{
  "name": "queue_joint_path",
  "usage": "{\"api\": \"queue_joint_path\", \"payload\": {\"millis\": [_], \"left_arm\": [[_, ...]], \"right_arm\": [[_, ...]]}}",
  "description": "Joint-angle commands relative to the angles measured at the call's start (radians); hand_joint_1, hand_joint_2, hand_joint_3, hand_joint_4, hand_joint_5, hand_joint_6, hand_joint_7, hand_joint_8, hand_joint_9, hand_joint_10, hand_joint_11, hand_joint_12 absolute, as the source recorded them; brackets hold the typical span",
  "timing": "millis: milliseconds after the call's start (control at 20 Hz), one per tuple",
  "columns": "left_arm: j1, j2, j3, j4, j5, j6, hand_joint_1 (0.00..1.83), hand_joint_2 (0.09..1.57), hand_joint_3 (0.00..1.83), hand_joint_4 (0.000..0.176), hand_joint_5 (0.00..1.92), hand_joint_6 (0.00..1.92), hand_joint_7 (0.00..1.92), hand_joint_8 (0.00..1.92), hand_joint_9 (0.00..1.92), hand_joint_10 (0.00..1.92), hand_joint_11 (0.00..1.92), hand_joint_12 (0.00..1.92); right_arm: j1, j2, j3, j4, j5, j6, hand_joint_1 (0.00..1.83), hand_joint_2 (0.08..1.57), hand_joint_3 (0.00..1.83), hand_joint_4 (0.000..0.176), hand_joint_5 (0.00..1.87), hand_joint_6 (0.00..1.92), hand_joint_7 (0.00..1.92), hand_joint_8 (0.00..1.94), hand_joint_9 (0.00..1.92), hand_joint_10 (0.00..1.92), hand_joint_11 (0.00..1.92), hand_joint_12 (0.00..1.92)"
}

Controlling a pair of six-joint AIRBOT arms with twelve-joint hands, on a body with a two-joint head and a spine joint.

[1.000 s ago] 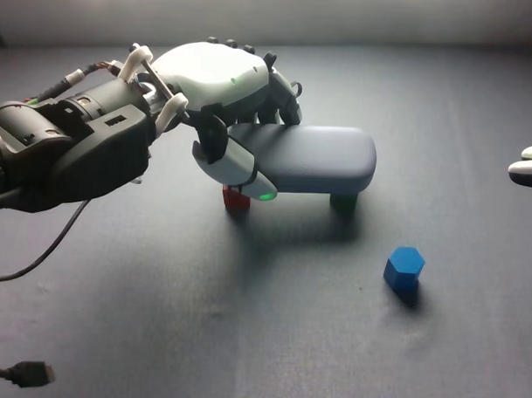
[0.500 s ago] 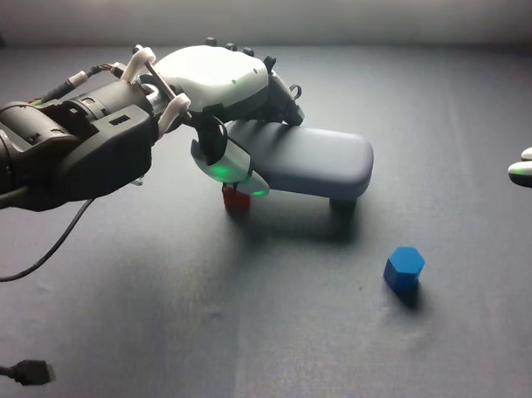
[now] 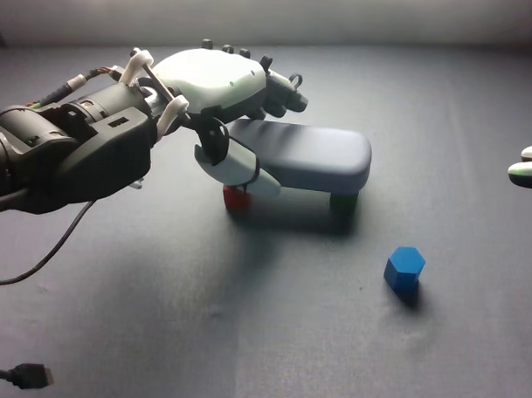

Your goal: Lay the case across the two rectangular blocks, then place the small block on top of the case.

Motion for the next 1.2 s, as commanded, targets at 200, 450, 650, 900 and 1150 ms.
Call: {"api": "queue_joint_path", "payload": {"millis": [200,450,650,900,1150], "left_arm": [[-0.002,0.021,-0.024,0.001,-0.146,0.000,0.81,0.83,0.00,0.058,0.37,0.00,0.49,0.00,0.62,0.00,0.29,1.08],[0.023,0.104,-0.123,0.000,-0.286,-0.005,0.75,0.88,0.00,0.124,0.25,0.00,0.30,0.00,0.33,0.00,0.01,1.09],[0.080,0.232,-0.258,0.003,-0.513,-0.015,0.82,0.87,0.00,0.104,0.31,0.00,0.39,0.01,0.39,0.02,0.01,1.09],[0.202,0.386,-0.398,-0.007,-0.776,-0.023,0.84,0.86,0.00,0.044,0.31,0.00,0.39,0.01,0.42,0.01,0.00,1.24],[0.312,0.465,-0.482,-0.032,-0.929,-0.023,0.91,0.86,0.00,0.012,0.29,0.00,0.35,0.00,0.39,0.00,0.00,1.19]], "right_arm": [[0.013,-0.001,0.007,0.028,0.118,0.012,0.53,1.30,0.00,0.000,0.41,0.00,0.31,0.00,0.34,0.00,0.07,0.85],[0.013,-0.001,0.006,0.027,0.118,0.017,0.66,1.26,0.00,0.000,0.40,0.00,0.29,0.00,0.31,0.00,0.00,0.92],[0.036,-0.001,0.009,-0.011,0.104,0.024,0.76,1.16,0.00,0.045,0.42,0.00,0.31,0.00,0.30,0.00,0.00,0.95],[0.175,-0.026,0.038,-0.184,-0.033,0.061,0.88,1.09,0.00,0.049,0.42,0.00,0.32,0.00,0.32,0.01,0.00,0.97],[0.306,-0.103,0.099,-0.366,-0.182,0.143,0.89,1.04,0.00,0.035,0.46,0.00,0.39,0.00,0.43,0.01,0.09,0.98]]}}
